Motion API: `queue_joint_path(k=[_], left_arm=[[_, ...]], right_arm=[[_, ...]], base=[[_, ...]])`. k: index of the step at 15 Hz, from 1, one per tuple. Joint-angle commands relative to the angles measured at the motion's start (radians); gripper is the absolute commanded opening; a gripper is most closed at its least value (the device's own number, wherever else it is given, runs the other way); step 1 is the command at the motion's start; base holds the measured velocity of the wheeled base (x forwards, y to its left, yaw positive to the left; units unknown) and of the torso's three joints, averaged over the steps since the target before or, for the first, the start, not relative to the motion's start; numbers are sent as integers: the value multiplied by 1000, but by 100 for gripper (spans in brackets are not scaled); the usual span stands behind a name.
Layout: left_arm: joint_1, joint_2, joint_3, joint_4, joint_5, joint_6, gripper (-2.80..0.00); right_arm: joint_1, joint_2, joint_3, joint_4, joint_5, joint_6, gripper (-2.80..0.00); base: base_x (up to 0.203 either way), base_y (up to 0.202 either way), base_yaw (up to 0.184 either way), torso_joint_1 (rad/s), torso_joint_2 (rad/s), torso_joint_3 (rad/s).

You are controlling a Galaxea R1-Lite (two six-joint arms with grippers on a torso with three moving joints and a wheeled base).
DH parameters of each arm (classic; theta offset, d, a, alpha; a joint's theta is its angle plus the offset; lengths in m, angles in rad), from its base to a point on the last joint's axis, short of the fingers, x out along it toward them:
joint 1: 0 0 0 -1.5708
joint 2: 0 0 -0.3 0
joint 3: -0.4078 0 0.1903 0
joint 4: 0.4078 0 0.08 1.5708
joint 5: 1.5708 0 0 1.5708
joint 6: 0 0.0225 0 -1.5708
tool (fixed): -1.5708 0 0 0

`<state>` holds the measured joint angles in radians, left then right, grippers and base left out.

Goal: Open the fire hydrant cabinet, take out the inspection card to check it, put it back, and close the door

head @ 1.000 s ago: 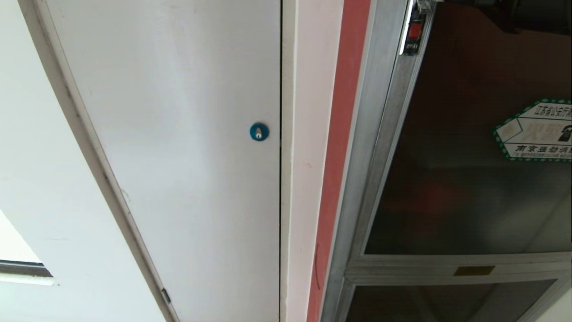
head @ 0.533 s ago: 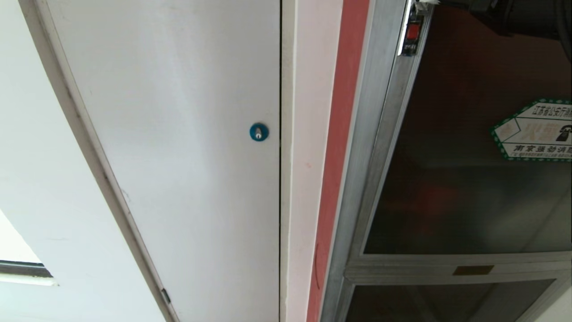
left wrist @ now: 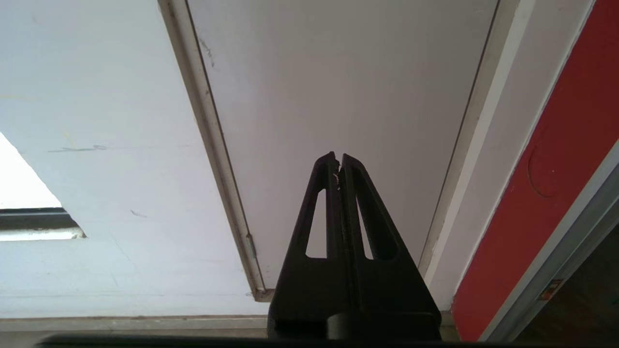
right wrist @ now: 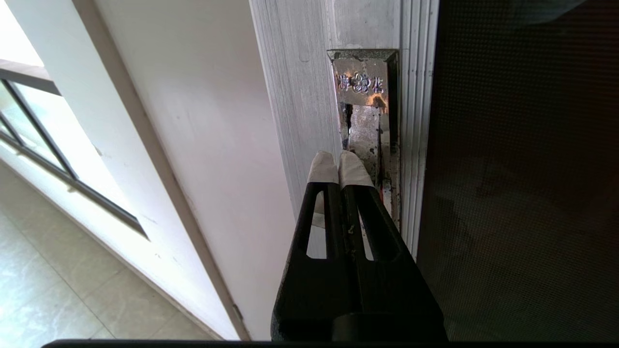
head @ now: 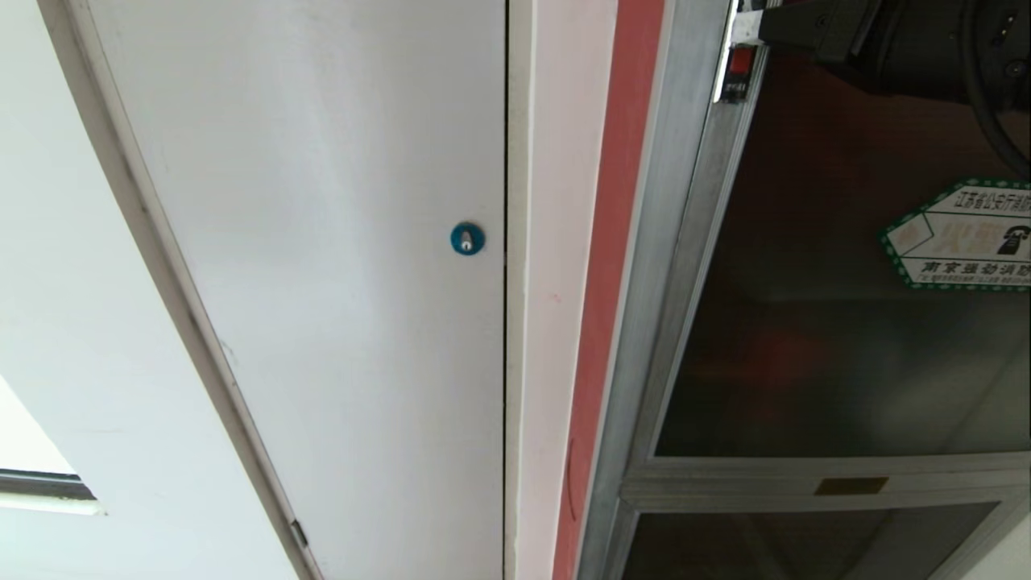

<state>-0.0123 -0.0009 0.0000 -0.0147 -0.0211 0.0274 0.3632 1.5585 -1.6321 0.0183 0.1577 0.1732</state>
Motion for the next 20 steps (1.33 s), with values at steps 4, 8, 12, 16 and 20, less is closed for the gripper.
queue_joint_path(k=[4,8,12,16,20], left_arm=[[0,1,12,-1,0,0,-280],[0,1,12,-1,0,0,-280],[0,1,12,-1,0,0,-280],[0,1,12,-1,0,0,-280],[0,1,12,-1,0,0,-280]], right_arm=[[-13,12,3,-4,-4,5,-280],[-44,10,24,-4,-1,11,-280],[-47,11,31,-26,-1,11,-280],[-52,12,49,-28,0,11,-280],[-50,2,53,-52,3,8,-280]], base=[[0,0,0,0,0,0],[0,0,0,0,0,0],[0,0,0,0,0,0],[0,0,0,0,0,0],[0,0,0,0,0,0]])
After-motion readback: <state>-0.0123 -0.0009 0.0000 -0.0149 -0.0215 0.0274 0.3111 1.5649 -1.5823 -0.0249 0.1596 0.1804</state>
